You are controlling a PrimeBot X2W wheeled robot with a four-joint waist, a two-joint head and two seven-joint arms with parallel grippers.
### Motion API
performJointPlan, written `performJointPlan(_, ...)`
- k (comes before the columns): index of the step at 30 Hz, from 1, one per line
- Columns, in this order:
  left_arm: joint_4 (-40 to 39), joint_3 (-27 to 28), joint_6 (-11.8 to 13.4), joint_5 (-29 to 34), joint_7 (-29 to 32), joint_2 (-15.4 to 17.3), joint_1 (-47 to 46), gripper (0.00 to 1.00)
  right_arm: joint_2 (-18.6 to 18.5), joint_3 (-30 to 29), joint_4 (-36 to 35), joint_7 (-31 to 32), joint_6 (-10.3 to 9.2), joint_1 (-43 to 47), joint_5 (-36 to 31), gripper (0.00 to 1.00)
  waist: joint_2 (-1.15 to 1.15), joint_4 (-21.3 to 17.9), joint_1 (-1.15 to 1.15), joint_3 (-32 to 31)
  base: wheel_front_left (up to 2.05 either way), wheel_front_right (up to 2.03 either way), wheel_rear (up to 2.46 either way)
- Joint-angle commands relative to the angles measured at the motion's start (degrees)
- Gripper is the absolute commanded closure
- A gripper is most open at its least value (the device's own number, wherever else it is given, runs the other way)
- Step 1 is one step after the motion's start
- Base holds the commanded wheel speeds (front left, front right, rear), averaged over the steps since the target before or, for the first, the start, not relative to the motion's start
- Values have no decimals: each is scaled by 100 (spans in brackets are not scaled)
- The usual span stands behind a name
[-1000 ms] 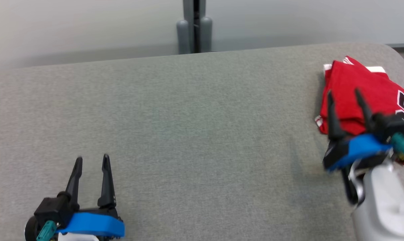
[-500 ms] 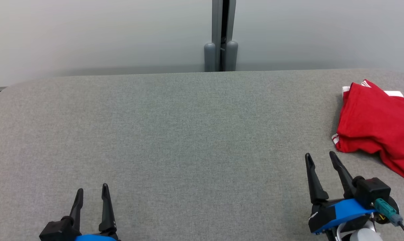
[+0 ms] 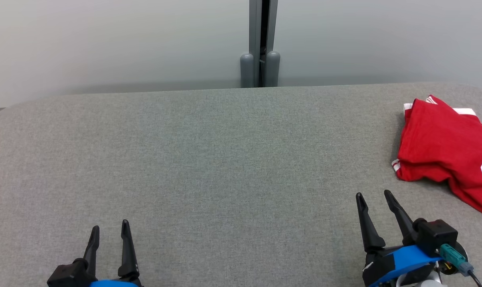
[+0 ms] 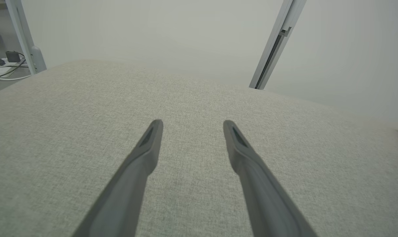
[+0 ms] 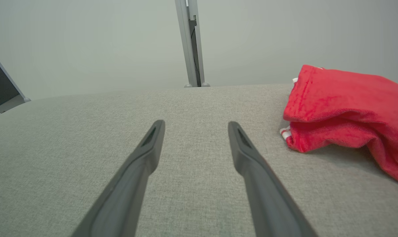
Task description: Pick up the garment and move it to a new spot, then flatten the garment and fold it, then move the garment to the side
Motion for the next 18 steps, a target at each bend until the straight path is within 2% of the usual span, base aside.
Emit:
performJointPlan(1,15,-14,-9,-11,-30,20,-17,0,-13,14,13,-32,0,42,15,0,0,-3,0,-1,0,0,0)
performJointPlan(4,38,-18,-12,-52,-29,8,-48,0,-13,23,24,-42,0,25,24,0,0,-1,0,-6,0,0,0)
performJointPlan(5,49,-32,-9,-39,-14,14,-55,100,-13,29,28,-46,0,22,36,100,0,1,0,-9,0,0,0)
performJointPlan(10,188,3,-13,-121,41,-60,5,100,11,21,151,22,0,23,80,100,0,0,0,-10,0,0,0)
performJointPlan(18,168,152,-112,-893,278,-103,-116,100,-8,-55,89,224,0,9,1021,100,0,22,0,-39,0,0,0)
